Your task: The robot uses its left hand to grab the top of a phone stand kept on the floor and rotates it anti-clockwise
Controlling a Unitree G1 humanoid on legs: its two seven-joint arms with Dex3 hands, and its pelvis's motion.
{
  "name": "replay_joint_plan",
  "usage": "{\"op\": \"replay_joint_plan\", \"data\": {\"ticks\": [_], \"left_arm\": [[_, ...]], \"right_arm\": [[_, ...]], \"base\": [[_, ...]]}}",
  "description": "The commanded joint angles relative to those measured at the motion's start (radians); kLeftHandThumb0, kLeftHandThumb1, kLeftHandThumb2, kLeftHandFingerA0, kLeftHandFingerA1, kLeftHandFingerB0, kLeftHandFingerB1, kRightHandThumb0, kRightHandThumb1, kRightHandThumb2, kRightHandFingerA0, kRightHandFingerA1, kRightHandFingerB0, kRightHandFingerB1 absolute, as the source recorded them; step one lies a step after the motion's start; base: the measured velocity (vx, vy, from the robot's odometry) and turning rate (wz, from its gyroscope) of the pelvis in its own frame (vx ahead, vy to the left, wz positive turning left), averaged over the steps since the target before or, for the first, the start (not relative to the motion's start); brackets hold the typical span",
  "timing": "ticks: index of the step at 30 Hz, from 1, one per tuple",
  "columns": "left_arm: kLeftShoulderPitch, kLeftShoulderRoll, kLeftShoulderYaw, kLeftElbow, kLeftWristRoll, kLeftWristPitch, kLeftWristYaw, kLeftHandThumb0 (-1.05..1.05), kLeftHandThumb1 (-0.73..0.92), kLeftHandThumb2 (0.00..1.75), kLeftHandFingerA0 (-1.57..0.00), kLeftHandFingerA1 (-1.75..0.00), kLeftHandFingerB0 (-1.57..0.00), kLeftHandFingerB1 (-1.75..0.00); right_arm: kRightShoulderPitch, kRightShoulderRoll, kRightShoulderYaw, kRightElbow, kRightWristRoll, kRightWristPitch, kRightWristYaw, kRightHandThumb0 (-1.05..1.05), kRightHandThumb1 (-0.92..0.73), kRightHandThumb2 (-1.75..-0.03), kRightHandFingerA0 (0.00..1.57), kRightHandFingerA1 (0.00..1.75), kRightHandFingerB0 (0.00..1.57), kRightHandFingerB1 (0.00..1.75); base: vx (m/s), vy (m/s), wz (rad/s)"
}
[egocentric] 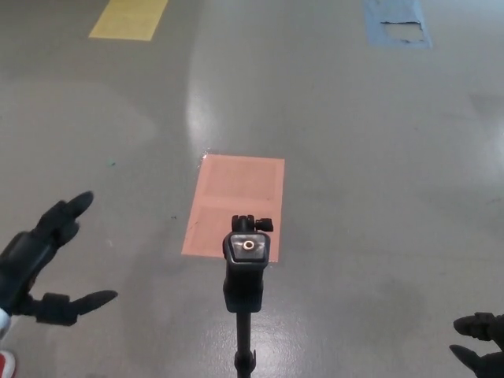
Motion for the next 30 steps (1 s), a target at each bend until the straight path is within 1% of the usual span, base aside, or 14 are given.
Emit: {"op": "replay_joint_plan", "data": {"ticks": [1,4,5,6,7,8,9,11,12,16,17,28,29,30], "left_arm": [[0.198,0.020,0.019,-0.590,-0.079,-0.120,-0.038,-0.27,0.28,0.61,-0.09,-0.17,0.00,-0.22],[0.211,0.022,0.017,-0.655,-0.088,-0.114,-0.045,-0.24,0.26,0.62,-0.06,-0.20,0.00,-0.26],[0.214,0.028,0.018,-0.676,-0.081,-0.120,-0.046,-0.19,0.36,0.52,-0.02,-0.24,0.00,-0.22],[0.216,0.031,0.018,-0.691,-0.075,-0.123,-0.046,-0.19,0.36,0.52,-0.02,-0.24,0.00,-0.22],[0.219,0.036,0.019,-0.710,-0.072,-0.135,-0.047,-0.17,0.24,0.64,0.00,-0.25,0.00,-0.31],[0.224,0.042,0.021,-0.739,-0.067,-0.147,-0.049,-0.17,0.37,0.63,-0.03,-0.22,0.00,-0.23],[0.224,0.042,0.021,-0.739,-0.067,-0.147,-0.049,-0.17,0.37,0.63,-0.03,-0.22,0.00,-0.23],[0.232,0.044,0.026,-0.781,-0.061,-0.161,-0.045,-0.14,0.43,0.61,-0.07,-0.19,-0.05,-0.28],[0.240,0.040,0.028,-0.810,-0.063,-0.162,-0.040,-0.11,0.51,0.56,-0.11,-0.25,-0.10,-0.34],[0.254,0.031,0.032,-0.858,-0.069,-0.153,-0.033,-0.12,0.50,0.61,-0.13,-0.31,-0.06,-0.36],[0.260,0.027,0.034,-0.875,-0.065,-0.153,-0.027,-0.13,0.55,0.56,-0.16,-0.27,-0.16,-0.38],[0.306,0.006,0.046,-1.033,-0.078,-0.151,-0.012,-0.17,0.58,0.57,-0.17,-0.28,-0.24,-0.40],[0.309,0.002,0.044,-1.050,-0.085,-0.148,-0.013,-0.17,0.58,0.57,-0.17,-0.28,-0.24,-0.40],[0.313,-0.001,0.043,-1.064,-0.085,-0.149,-0.012,-0.23,0.51,0.63,-0.17,-0.33,-0.18,-0.41]], "right_arm": [[-0.019,-0.020,0.010,0.012,-0.022,-0.011,0.010,-0.52,-0.86,-0.73,0.14,0.31,0.08,0.17],[-0.020,-0.020,0.010,0.011,-0.022,-0.009,0.009,-0.51,-0.88,-0.65,0.14,0.28,0.06,0.23],[-0.020,-0.021,0.013,0.010,-0.024,-0.009,0.008,-0.50,-0.85,-0.68,0.15,0.30,0.07,0.19],[-0.020,-0.021,0.015,0.009,-0.027,-0.009,0.007,-0.50,-0.85,-0.68,0.15,0.30,0.07,0.19],[-0.020,-0.022,0.014,0.009,-0.026,-0.010,0.008,-0.50,-0.85,-0.69,0.15,0.30,0.07,0.19],[-0.021,-0.022,0.011,0.008,-0.023,-0.010,0.010,-0.50,-0.88,-0.66,0.15,0.29,0.05,0.25],[-0.021,-0.022,0.011,0.008,-0.023,-0.010,0.010,-0.50,-0.88,-0.66,0.15,0.29,0.05,0.25],[-0.025,-0.023,0.008,0.009,-0.020,-0.010,0.011,-0.50,-0.88,-0.66,0.15,0.29,0.05,0.25],[-0.026,-0.022,0.007,0.010,-0.020,-0.009,0.010,-0.50,-0.87,-0.66,0.15,0.29,0.05,0.25],[-0.028,-0.020,0.003,0.011,-0.017,-0.005,0.011,-0.50,-0.88,-0.65,0.14,0.28,0.05,0.25],[-0.028,-0.021,0.003,0.012,-0.017,-0.006,0.012,-0.50,-0.88,-0.65,0.14,0.28,0.06,0.22],[-0.028,-0.026,0.004,0.012,-0.026,-0.012,0.013,-0.50,-0.88,-0.66,0.14,0.28,0.07,0.22],[-0.030,-0.026,0.000,0.013,-0.022,-0.010,0.016,-0.50,-0.88,-0.66,0.14,0.28,0.07,0.22],[-0.031,-0.024,-0.004,0.013,-0.017,-0.003,0.020,-0.49,-0.87,-0.65,0.13,0.28,0.05,0.25]], "base": [[0.00,0.000,0.00],[0.00,0.000,0.00],[0.00,0.000,0.00],[0.00,0.000,0.00],[0.00,0.000,0.00],[0.00,0.000,0.00],[0.00,0.000,0.00],[0.00,0.000,0.00],[0.00,0.000,0.00],[0.00,0.000,0.00],[0.00,0.000,0.00],[0.00,0.000,0.00],[0.00,0.000,0.00],[0.00,0.000,0.00]]}}
